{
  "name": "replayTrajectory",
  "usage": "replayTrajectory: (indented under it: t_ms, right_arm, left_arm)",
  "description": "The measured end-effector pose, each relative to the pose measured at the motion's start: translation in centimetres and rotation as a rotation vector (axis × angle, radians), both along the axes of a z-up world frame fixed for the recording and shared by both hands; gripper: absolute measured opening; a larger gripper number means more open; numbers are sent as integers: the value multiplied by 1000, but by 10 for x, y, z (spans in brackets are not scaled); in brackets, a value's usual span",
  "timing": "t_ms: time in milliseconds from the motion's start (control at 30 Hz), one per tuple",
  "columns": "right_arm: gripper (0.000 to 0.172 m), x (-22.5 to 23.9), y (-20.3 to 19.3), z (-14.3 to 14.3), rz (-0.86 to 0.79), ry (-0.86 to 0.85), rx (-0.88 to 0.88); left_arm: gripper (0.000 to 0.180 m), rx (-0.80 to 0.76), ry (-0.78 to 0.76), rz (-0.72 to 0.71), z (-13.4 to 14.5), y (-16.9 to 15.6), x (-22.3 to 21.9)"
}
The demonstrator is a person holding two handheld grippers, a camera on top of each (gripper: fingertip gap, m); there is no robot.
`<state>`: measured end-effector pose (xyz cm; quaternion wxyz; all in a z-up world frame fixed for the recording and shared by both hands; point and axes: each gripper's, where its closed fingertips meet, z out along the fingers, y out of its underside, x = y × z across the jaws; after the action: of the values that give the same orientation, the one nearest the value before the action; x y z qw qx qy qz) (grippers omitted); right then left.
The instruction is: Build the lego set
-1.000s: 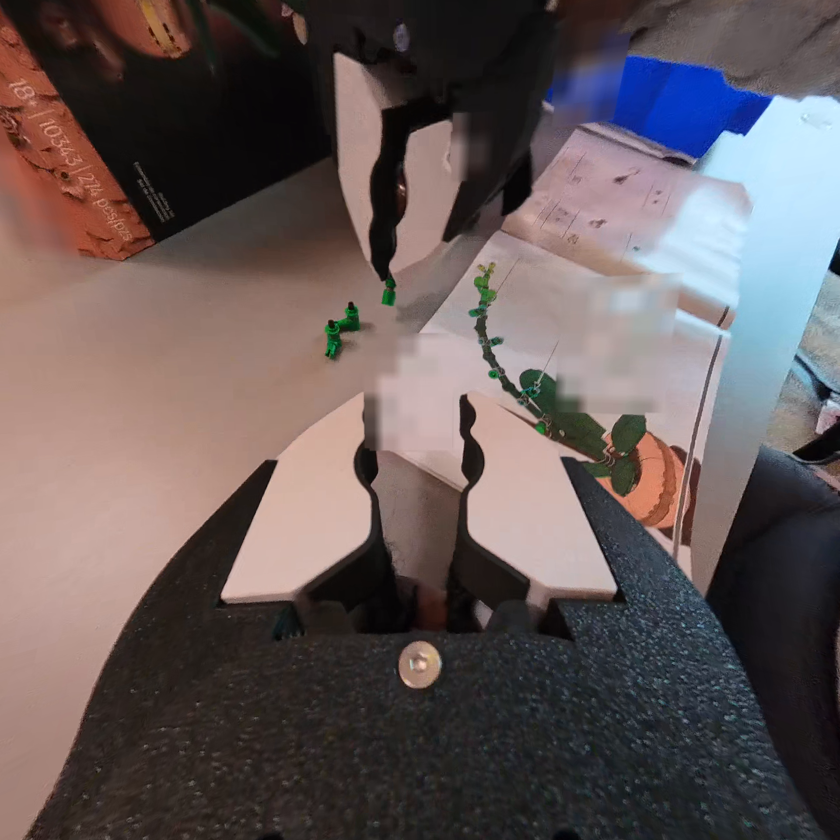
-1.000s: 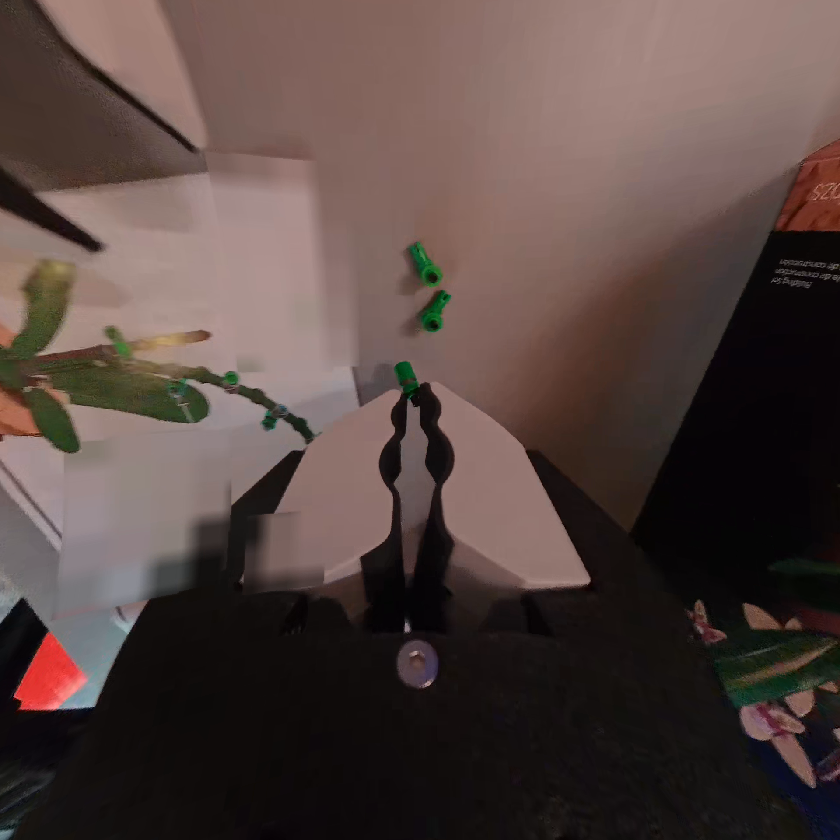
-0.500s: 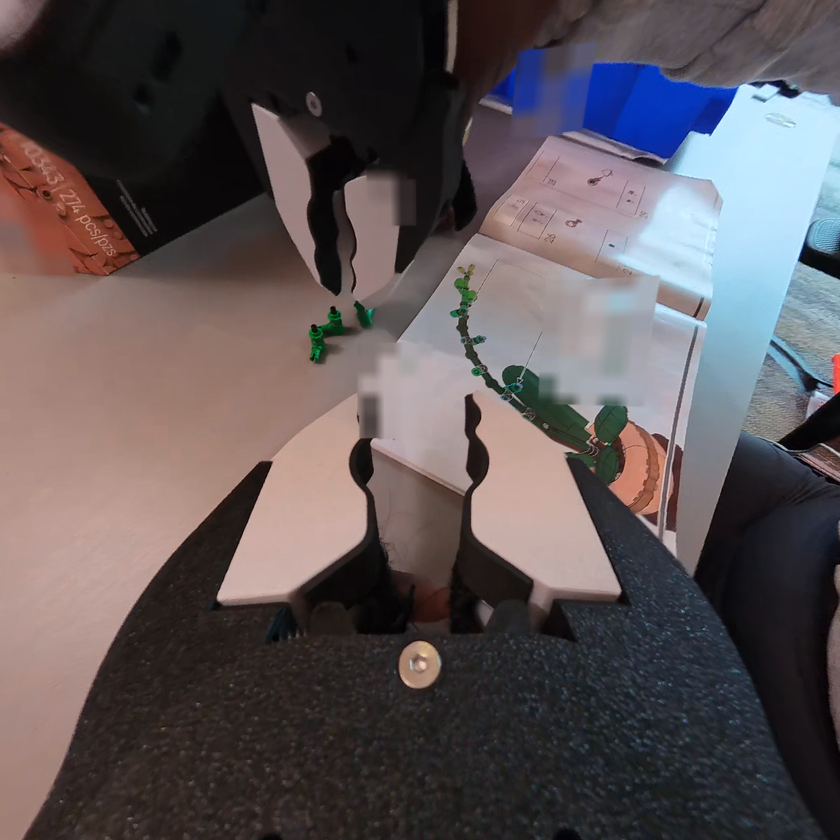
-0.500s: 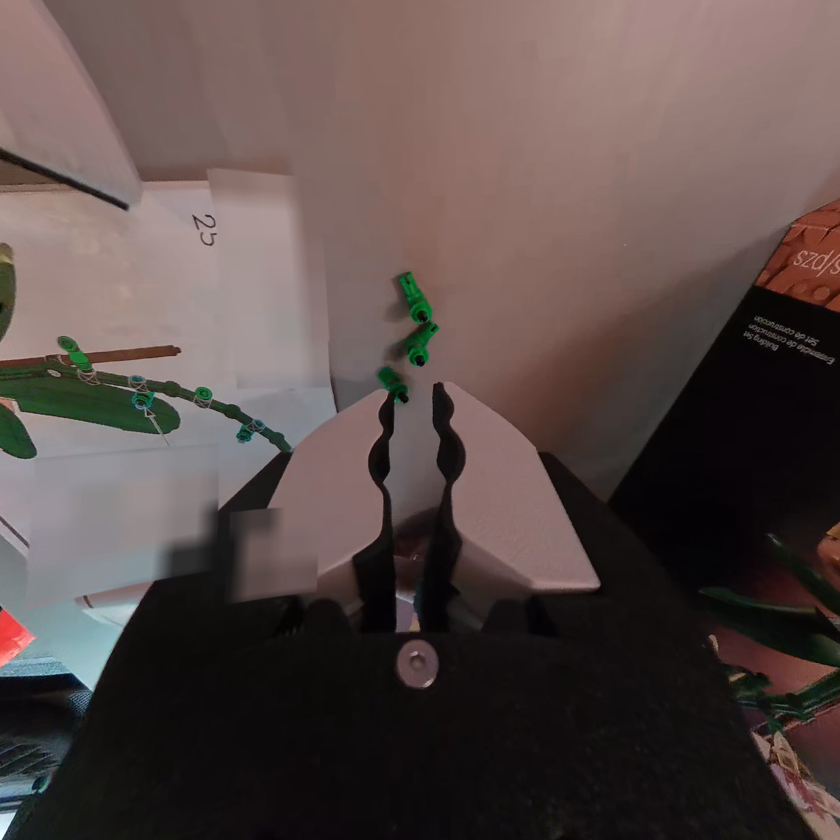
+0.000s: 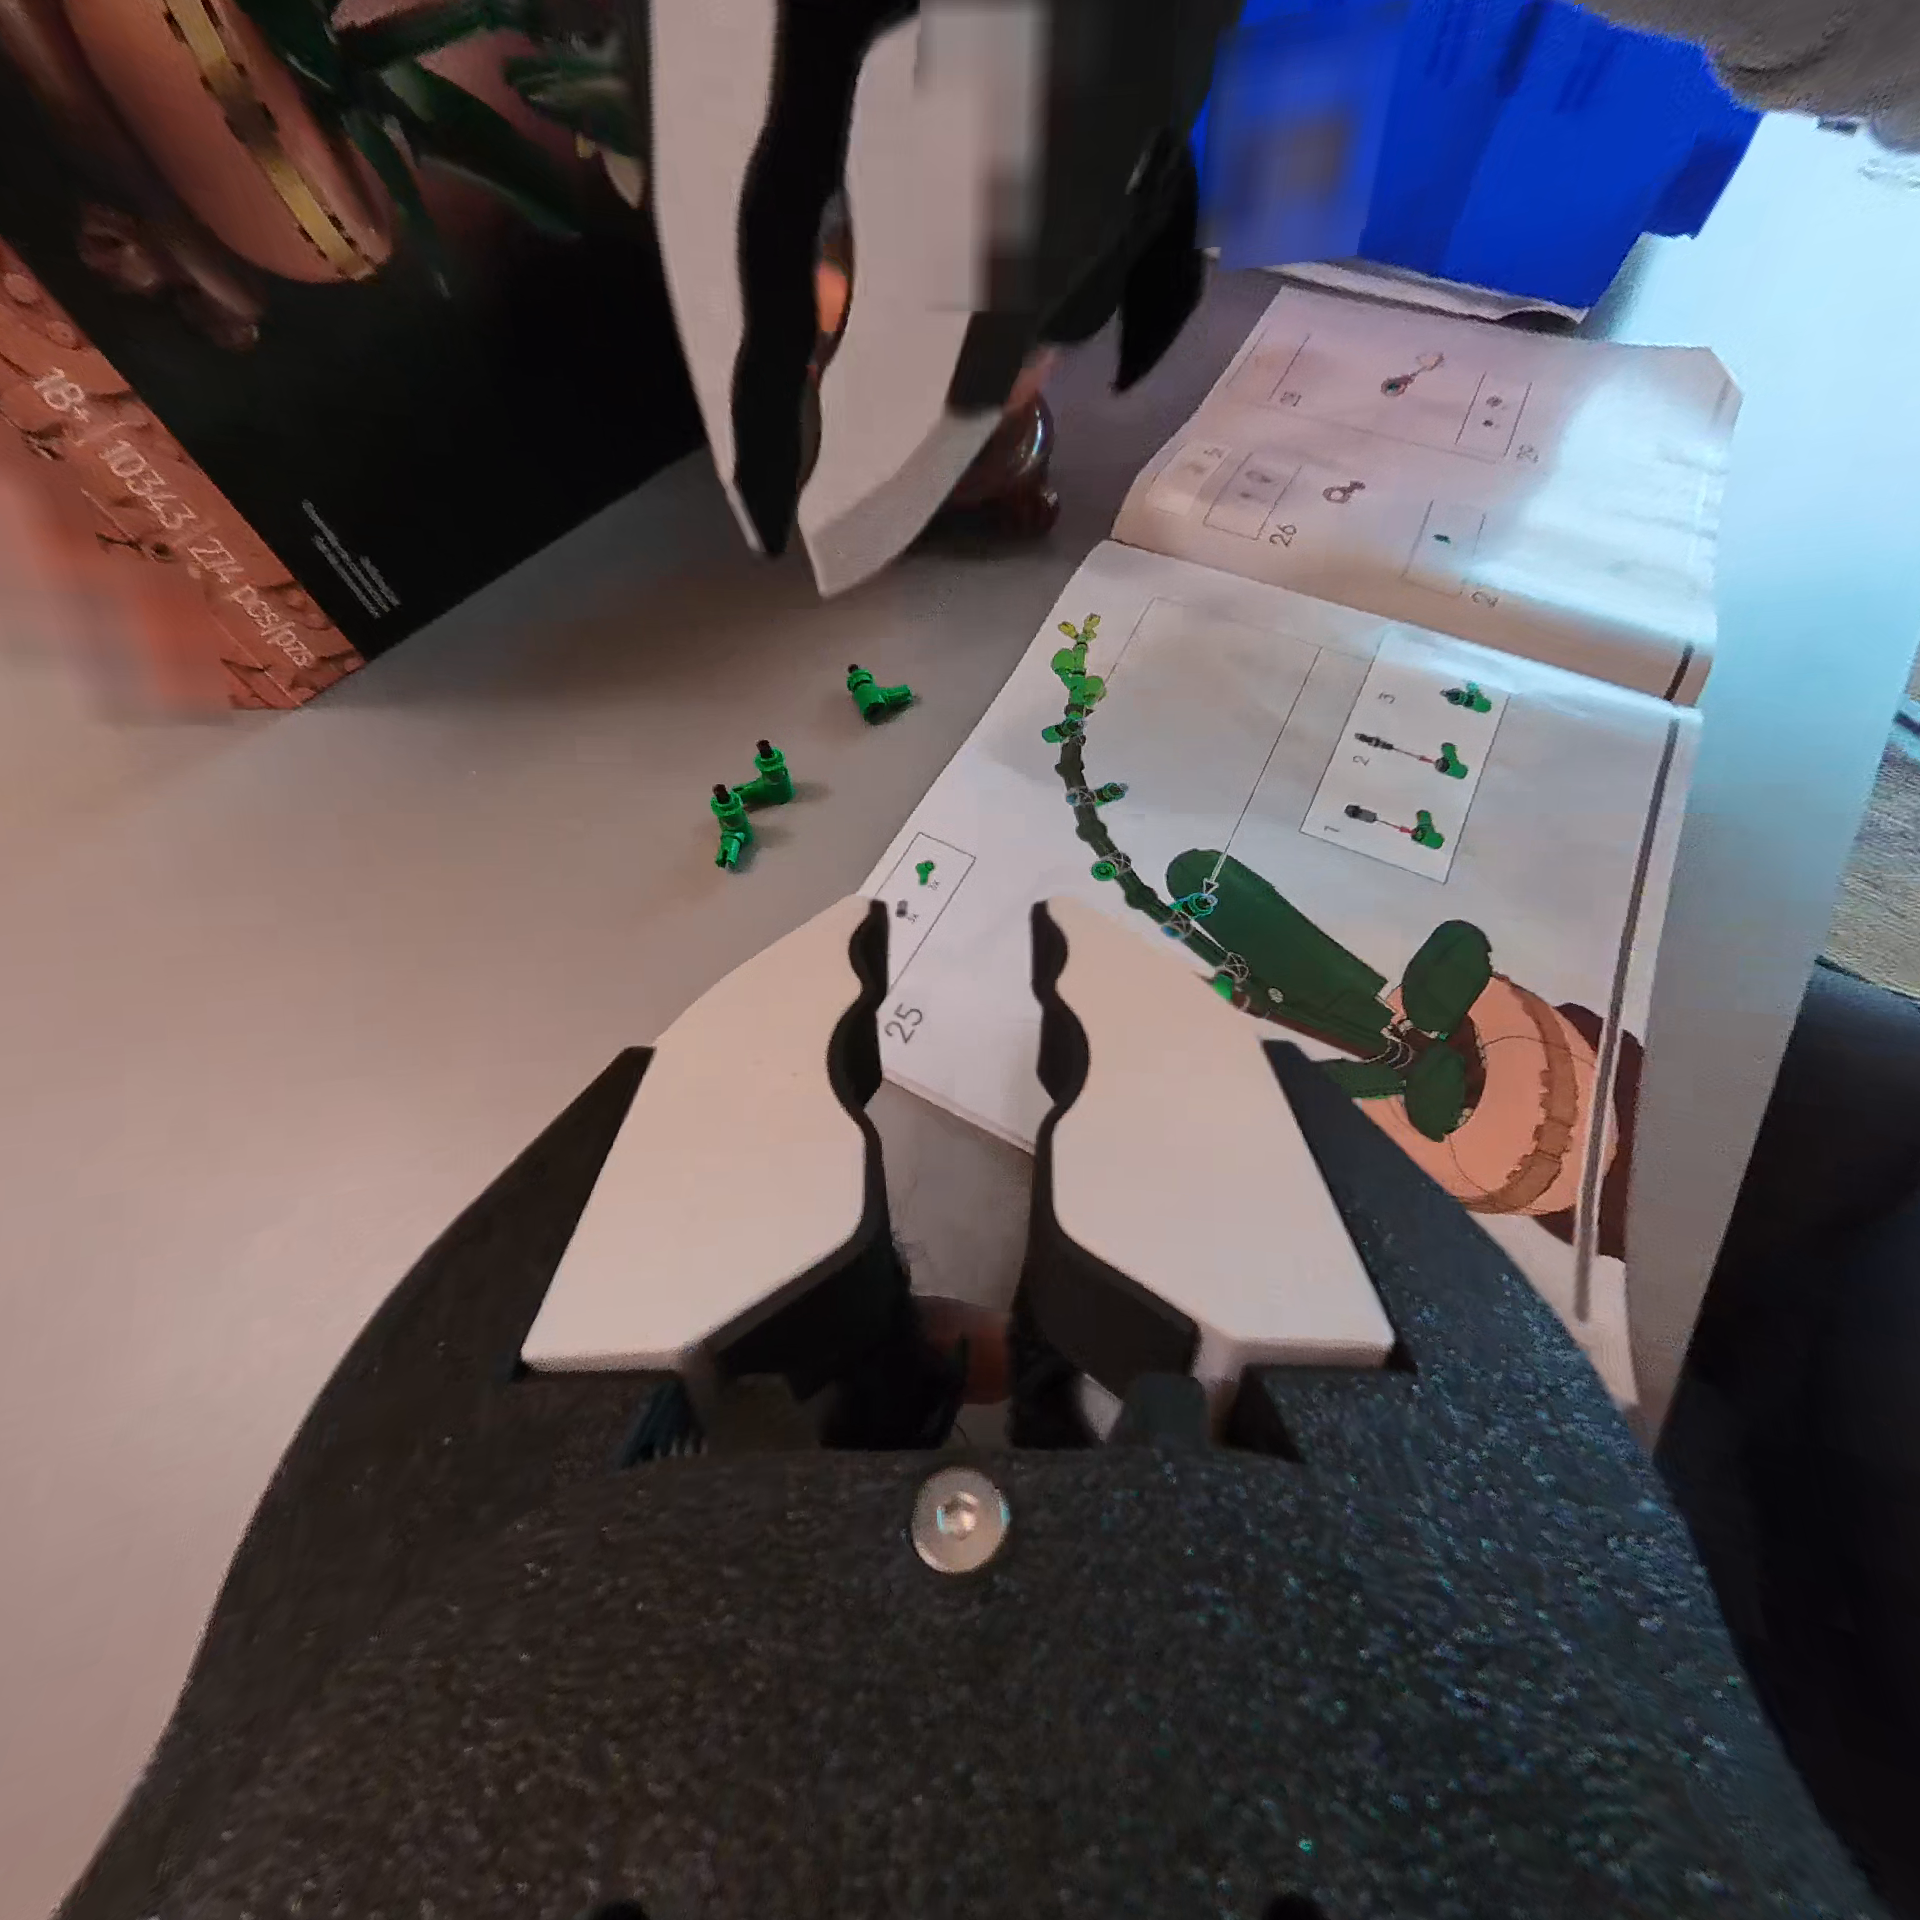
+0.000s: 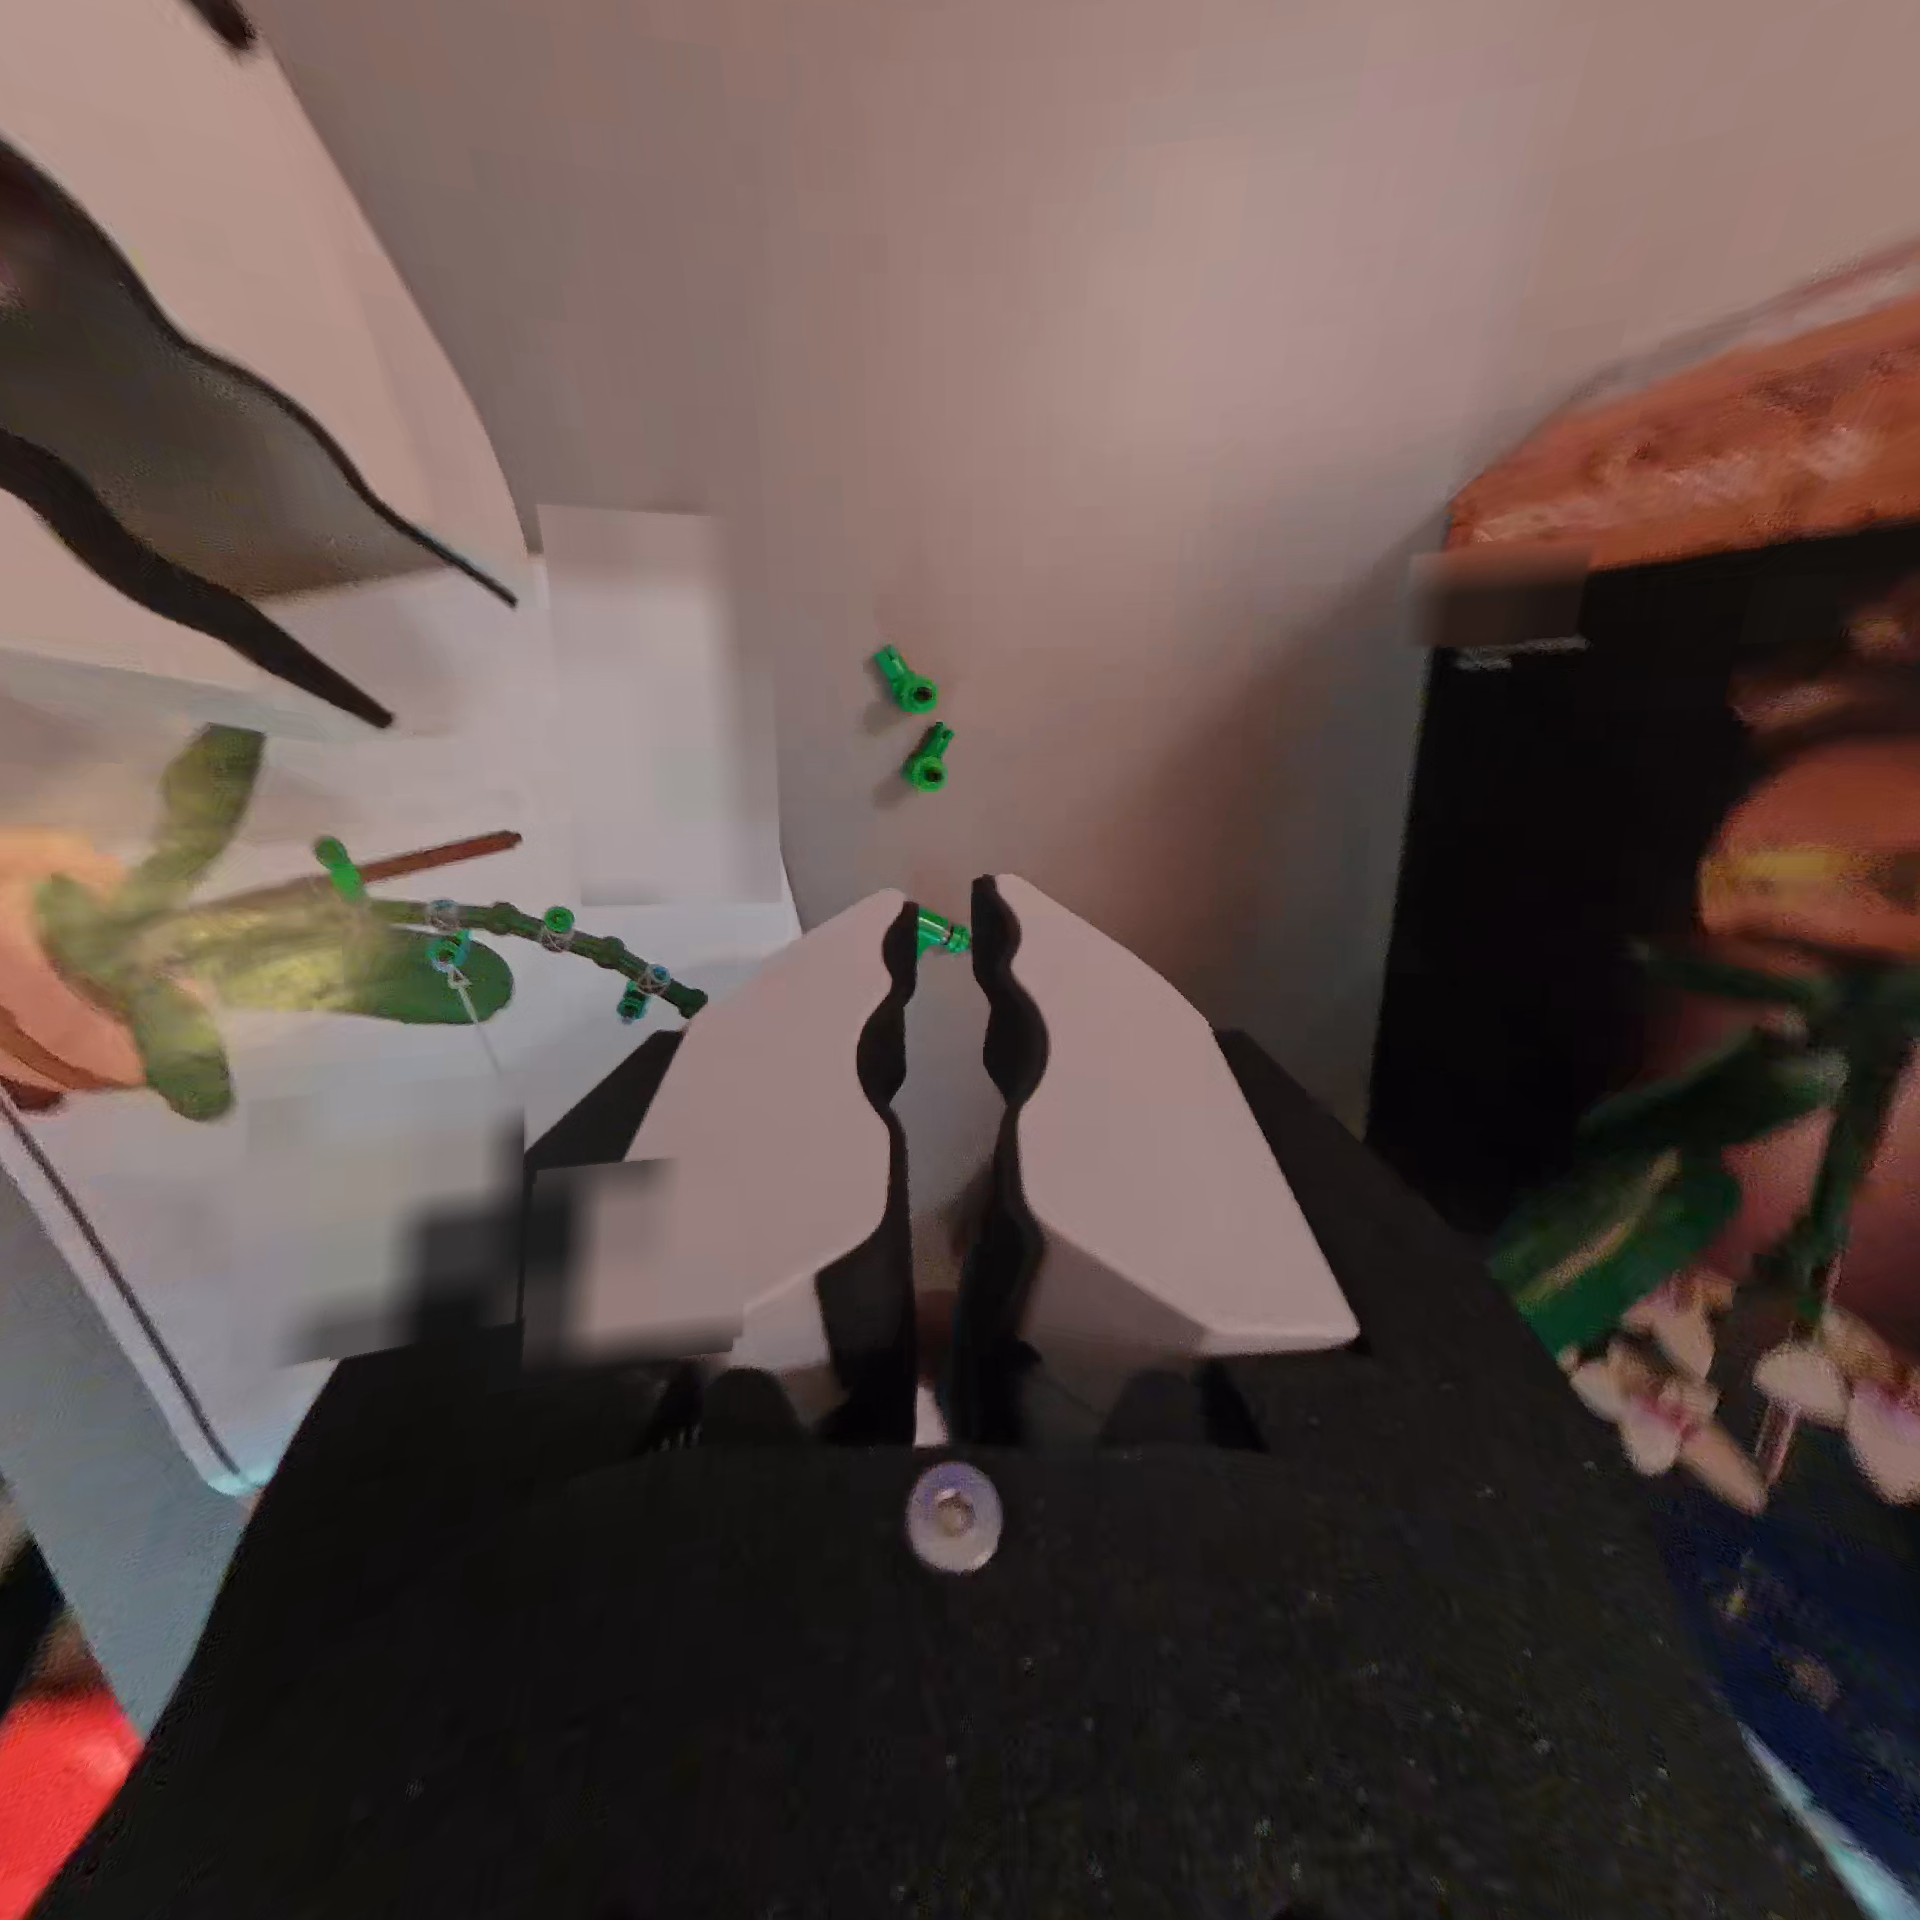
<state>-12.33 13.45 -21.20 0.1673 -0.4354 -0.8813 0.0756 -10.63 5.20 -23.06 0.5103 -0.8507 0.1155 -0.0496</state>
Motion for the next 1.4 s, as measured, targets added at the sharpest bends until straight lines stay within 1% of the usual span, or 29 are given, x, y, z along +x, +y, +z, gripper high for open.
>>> replayTrajectory:
  t_ms: [33, 67, 100, 167, 200, 267, 333, 367, 400, 433, 467, 500, 600, 633, 667, 700, 800, 867, 900, 933, 967, 1000, 1067, 1133, 1200, 1333, 1367, 1400]
  right_arm:
    - [7, 4, 2, 7, -59, 49, -34]
    - [6, 11, 1, 8, -110, 77, -74]
    - [7, 22, 0, 2, -159, 78, -107]
    - [17, 34, 5, -17, -286, 100, -108]
    - [16, 37, 5, -28, -325, 123, -115]
    - [6, 35, 11, -41, -442, 205, -160]
    - [4, 31, 15, -48, -570, 273, -265]
    - [4, 30, 14, -52, -610, 289, -316]
    - [3, 28, 15, -56, -631, 294, -335]
    - [2, 28, 19, -61, -644, 294, -314]
    - [1, 22, 21, -61, -647, 323, -318]
    - [0, 20, 20, -61, -643, 315, -328]
    - [0, 8, 0, -62, -552, 295, -406]
    - [0, 7, -1, -63, -534, 286, -389]
    - [4, 8, 1, -60, -518, 293, -356]
    - [4, 6, 0, -51, -483, 354, -349]
    - [2, 13, -10, 2, -333, 641, -382]
    - [3, 32, -7, 25, -317, 767, -369]
    - [5, 43, -5, 36, -318, 832, -371]
    - [5, 56, 0, 47, -331, 904, -373]
    - [10, 70, 6, 58, -352, 973, -372]
    - [21, 84, 14, 67, -377, 1035, -366]
    - [55, 114, 34, 78, -469, 1102, -319]
    - [83, 142, 51, 81, -561, 1121, -269]
    - [105, 167, 67, 84, -669, 1144, -226]
    - [127, 213, 90, 85, -831, 1204, -58]
    - [137, 219, 91, 84, -857, 1208, -48]
    - [146, 224, 90, 80, -876, 1205, -43]
  left_arm:
    - [23, 10, 1, 5, 1, 1, 0]
    - [21, 9, -8, 6, 1, 1, 0]
    - [21, 3, -15, 7, 0, 1, 1]
    - [22, 1, -11, 11, 0, 1, 1]
    - [22, 5, -8, 4, 1, 1, 2]
    - [22, 11, -12, -6, 2, 1, 4]
    - [22, 10, -21, -19, 3, 1, 7]
    - [23, 12, -27, -23, 3, 1, 7]
    - [23, 14, -35, -28, 3, 1, 7]
    - [24, 13, -45, -31, 2, 1, 7]
    - [25, 9, -58, -34, 1, 0, 7]
    - [25, 3, -71, -35, 0, 0, 6]
    - [25, 12, -87, -24, 0, -1, 1]
    - [25, 25, -88, -18, 1, 0, 0]
    - [25, 40, -92, -12, 3, 0, 0]
    - [26, 56, -101, -9, 5, 1, 0]
    - [27, 108, -132, 15, 13, 4, -1]
    - [27, 140, -158, 45, 22, 5, -2]
    - [30, 159, -170, 63, 27, 6, -4]
    - [38, 179, -180, 85, 33, 7, -5]
    - [49, 199, -190, 112, 40, 8, -6]
    - [60, 213, -197, 144, 46, 9, -7]
    - [75, 216, -173, 201, 52, 12, -7]
    - [93, 219, -128, 267, 55, 14, -7]
    - [102, 226, -89, 325, 60, 13, -3]
    - [132, 205, 63, 513, 66, 4, -6]
    - [139, 196, 102, 566, 66, 1, -8]
    - [142, 188, 143, 625, 66, -3, -12]
